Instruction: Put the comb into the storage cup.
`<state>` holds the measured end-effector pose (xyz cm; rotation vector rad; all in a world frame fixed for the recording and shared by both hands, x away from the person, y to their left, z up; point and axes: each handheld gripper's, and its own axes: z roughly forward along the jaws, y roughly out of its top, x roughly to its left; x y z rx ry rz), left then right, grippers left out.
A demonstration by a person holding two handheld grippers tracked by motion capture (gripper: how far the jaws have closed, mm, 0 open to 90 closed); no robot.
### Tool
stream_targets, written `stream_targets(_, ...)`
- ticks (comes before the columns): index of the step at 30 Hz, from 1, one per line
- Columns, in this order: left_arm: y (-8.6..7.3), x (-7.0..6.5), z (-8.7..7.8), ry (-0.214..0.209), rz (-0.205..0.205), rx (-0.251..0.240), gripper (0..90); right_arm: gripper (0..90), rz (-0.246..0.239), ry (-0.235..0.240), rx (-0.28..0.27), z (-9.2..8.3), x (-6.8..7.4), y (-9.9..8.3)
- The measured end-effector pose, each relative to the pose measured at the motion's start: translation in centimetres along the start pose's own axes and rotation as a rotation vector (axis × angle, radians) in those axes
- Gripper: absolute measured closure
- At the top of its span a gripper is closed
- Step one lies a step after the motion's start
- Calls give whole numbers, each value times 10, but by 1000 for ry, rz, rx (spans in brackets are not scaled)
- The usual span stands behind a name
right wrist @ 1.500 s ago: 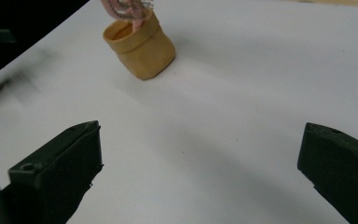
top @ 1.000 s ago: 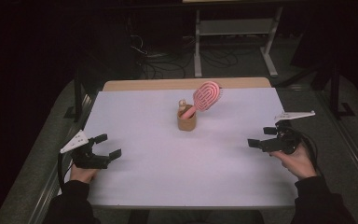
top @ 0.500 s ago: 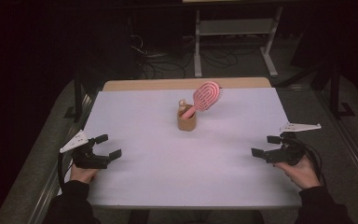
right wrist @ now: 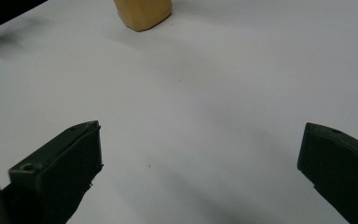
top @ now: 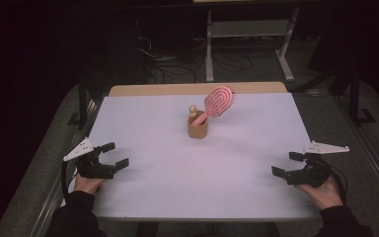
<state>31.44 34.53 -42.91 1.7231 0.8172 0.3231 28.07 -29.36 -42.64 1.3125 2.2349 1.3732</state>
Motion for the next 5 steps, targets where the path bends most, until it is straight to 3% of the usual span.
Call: stream_targets(5, 0, 1, 2, -3, 2, 5, 0, 0, -5, -6, 18, 1, 3, -6)
